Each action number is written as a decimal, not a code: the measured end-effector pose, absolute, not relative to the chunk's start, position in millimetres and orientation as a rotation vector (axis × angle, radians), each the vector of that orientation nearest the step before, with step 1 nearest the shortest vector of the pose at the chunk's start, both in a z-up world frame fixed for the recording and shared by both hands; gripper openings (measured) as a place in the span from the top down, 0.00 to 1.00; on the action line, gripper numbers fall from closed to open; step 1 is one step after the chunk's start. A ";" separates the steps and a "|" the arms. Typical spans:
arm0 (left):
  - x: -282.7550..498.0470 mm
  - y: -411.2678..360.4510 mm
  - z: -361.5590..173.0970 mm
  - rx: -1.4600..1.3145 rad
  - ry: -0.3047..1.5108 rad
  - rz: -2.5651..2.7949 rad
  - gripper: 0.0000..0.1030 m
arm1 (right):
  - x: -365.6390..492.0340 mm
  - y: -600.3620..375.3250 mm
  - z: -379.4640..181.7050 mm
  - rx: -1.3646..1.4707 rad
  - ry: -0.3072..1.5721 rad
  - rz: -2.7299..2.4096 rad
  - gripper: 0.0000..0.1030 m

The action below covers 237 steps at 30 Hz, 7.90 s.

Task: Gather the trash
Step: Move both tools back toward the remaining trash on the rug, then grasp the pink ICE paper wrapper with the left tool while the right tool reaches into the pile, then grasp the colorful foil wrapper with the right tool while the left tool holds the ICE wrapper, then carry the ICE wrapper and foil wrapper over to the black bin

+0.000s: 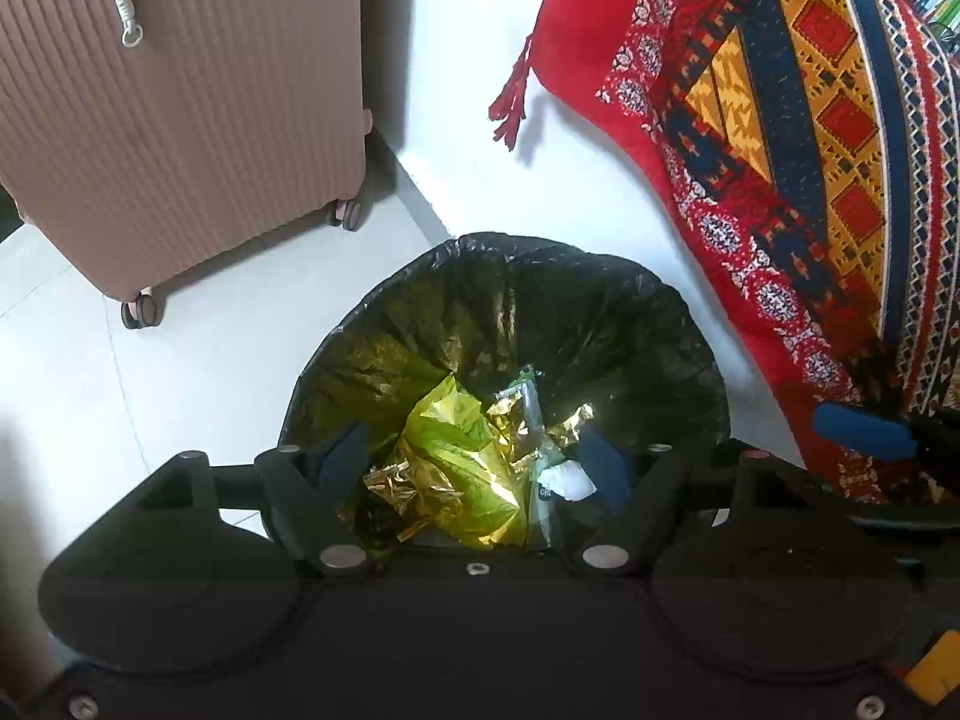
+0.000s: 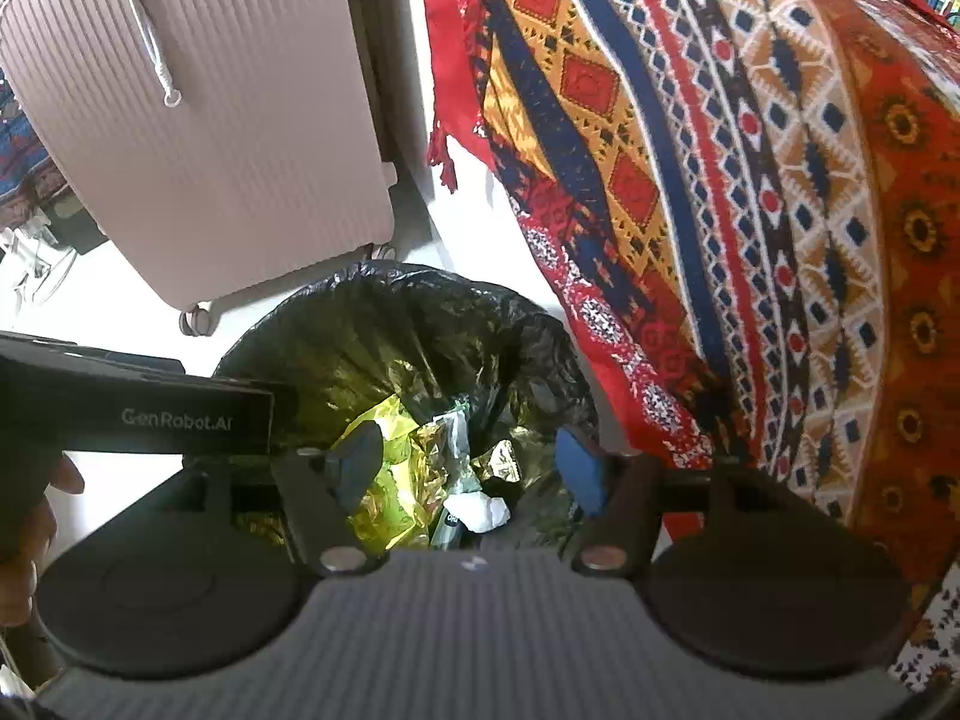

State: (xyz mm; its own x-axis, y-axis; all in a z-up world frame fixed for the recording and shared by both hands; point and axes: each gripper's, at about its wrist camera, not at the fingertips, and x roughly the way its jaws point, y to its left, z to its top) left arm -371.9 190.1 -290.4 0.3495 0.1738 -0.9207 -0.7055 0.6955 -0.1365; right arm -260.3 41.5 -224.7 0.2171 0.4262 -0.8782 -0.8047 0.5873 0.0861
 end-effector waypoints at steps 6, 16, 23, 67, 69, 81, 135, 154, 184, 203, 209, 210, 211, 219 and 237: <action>-370.0 188.8 -272.7 -0.556 1.046 0.604 0.27 | -261.3 37.5 -210.0 -0.425 1.006 0.878 0.25; -359.0 185.4 -225.1 -0.489 0.974 0.571 0.25 | -255.4 27.5 -172.4 -0.390 0.955 0.859 0.23; -340.0 180.8 -187.5 -0.442 0.914 0.536 0.24 | -239.3 14.8 -147.6 -0.328 0.955 0.806 0.23; -76.7 45.1 -26.8 -0.175 0.704 0.111 0.16 | -36.0 -168.7 -3.3 -0.056 0.829 0.368 0.19; -57.9 41.8 -26.9 -0.179 0.708 0.106 0.16 | -20.8 -175.0 -3.2 -0.063 0.825 0.360 0.19; 56.2 25.5 -39.7 -0.195 0.736 0.046 0.16 | 59.2 -186.1 -12.1 -0.098 0.810 0.380 0.17; 154.8 31.5 -89.8 -0.304 0.797 -0.013 0.56 | 161.2 -133.4 -109.9 -0.172 0.835 0.562 0.25; 134.9 28.3 -89.5 -0.251 0.805 -0.019 0.52 | 141.4 -128.2 -98.7 -0.230 0.765 0.596 0.20; 110.4 47.5 -94.2 -0.215 0.814 -0.021 0.23 | 136.1 -120.5 -108.2 -0.200 0.855 0.624 0.53; 107.3 18.0 -117.9 -0.109 0.887 -0.107 0.29 | 125.6 -178.4 -102.2 -0.147 0.879 0.395 0.56; 100.3 11.6 -119.6 -0.099 0.903 -0.106 0.62 | 123.6 -177.1 -99.6 -0.125 0.877 0.395 0.56; 98.0 11.0 -117.5 -0.095 0.897 -0.104 0.63 | 123.4 -177.0 -99.2 -0.119 0.879 0.397 0.56; 95.7 10.4 -115.1 -0.093 0.892 -0.100 0.63 | 122.4 -176.9 -98.9 -0.113 0.882 0.398 0.56; 79.4 11.8 -101.0 -0.116 0.862 -0.084 0.63 | 113.8 -174.5 -95.4 -0.072 0.907 0.392 0.56; 16.9 22.4 -76.8 -0.179 0.839 -0.045 0.64 | 64.1 -153.1 -69.4 -0.062 0.898 0.422 0.56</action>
State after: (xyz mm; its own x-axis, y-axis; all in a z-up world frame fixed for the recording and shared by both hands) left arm 16.9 22.4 -76.8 0.6678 -0.1105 -0.7361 -0.0307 0.9840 -0.1756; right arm 64.1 -153.1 -69.4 0.5471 0.3299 -0.7693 -0.3814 0.9164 0.1218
